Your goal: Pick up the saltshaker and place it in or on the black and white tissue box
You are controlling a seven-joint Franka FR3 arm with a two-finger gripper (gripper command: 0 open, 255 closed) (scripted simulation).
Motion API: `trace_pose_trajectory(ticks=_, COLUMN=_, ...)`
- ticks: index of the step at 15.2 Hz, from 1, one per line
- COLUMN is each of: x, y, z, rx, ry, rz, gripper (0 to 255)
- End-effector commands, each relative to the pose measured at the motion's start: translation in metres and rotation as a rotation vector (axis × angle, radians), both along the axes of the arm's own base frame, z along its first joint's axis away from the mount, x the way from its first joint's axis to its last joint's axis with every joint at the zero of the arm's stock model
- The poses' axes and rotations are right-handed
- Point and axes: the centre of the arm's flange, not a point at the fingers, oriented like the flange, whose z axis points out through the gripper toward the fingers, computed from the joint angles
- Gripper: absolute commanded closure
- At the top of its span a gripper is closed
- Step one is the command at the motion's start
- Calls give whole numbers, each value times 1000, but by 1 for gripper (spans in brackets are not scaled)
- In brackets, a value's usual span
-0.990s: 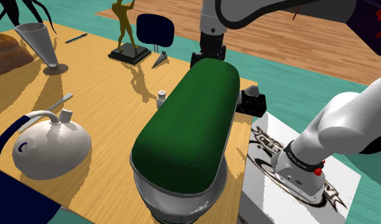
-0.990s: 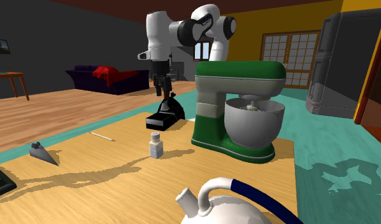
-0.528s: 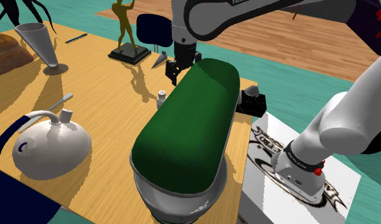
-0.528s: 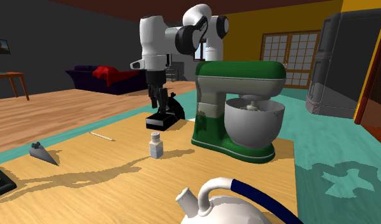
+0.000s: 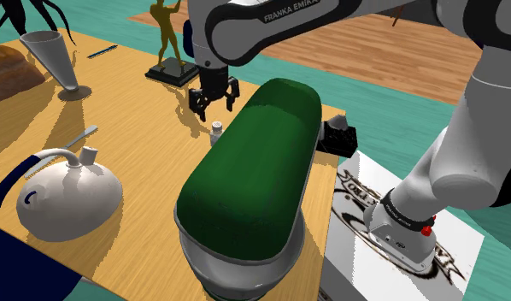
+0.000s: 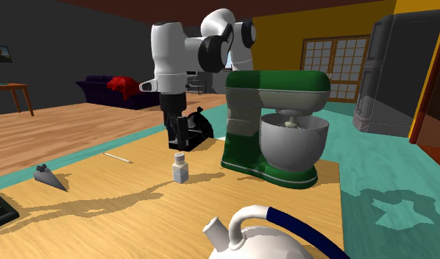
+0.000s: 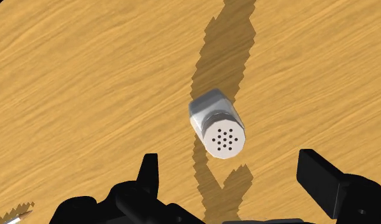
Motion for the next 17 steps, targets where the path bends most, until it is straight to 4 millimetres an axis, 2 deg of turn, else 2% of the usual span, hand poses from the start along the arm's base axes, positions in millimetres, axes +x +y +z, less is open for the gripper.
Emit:
trace_pose_trajectory(ticks=1, x=3, y=3, z=-10, rx=1, ry=-1, rz=0, gripper=0)
trace_pose_trajectory(ticks=6, x=2, y=3, z=-39, rx=1, ry=-1, rz=0, gripper=0)
trace_pose_trajectory(ticks=14, x=2, y=3, z=-39, rx=1, ry=-1, rz=0, gripper=0)
trace_pose_trajectory(ticks=15, x=2, y=3, z=-39, rx=1, ry=-1, rz=0, gripper=255)
trace_pose_trajectory(ticks=17, x=2, y=3, z=-39, rx=1, ry=-1, rz=0, gripper=255)
